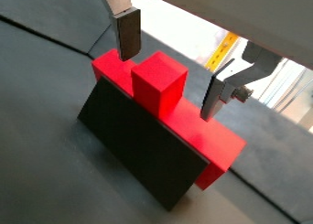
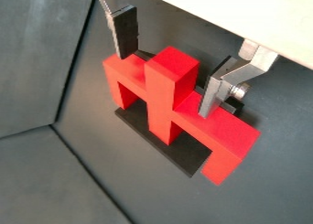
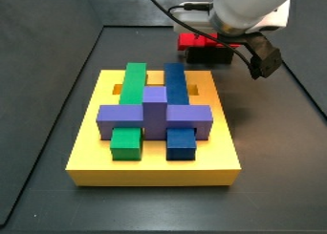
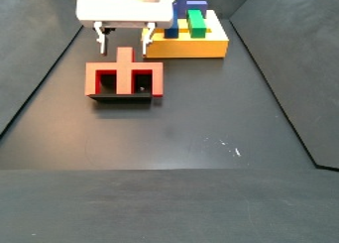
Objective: Pick up the red object. Move up. Place the red object on the fixture. Regrasp the red object. Move to above the board. Insert the red object.
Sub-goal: Regrasp the red object.
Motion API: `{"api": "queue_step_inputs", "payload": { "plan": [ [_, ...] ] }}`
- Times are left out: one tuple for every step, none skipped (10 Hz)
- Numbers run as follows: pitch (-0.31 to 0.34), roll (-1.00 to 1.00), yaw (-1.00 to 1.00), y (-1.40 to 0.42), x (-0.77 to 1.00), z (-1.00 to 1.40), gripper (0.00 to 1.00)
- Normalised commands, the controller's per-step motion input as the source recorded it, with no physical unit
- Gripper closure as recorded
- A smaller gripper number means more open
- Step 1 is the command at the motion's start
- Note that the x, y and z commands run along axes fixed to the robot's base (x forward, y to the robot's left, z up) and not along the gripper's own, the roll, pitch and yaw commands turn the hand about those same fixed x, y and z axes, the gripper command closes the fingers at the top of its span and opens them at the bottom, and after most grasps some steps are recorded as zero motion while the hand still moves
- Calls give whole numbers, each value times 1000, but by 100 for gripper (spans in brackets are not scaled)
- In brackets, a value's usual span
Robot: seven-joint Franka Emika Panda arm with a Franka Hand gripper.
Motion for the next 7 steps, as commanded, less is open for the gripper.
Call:
{"api": "queue_step_inputs", "payload": {
  "plan": [
    [0,-94,0,20,0,-160,0],
    [29,23,0,0,0,-129,0],
    [3,43,0,0,0,-114,0],
    [0,31,0,23,0,-94,0],
    [0,0,0,60,0,-23,0],
    [0,-129,0,91,0,0,0],
    [0,-126,0,54,0,0,0]
  ]
}}
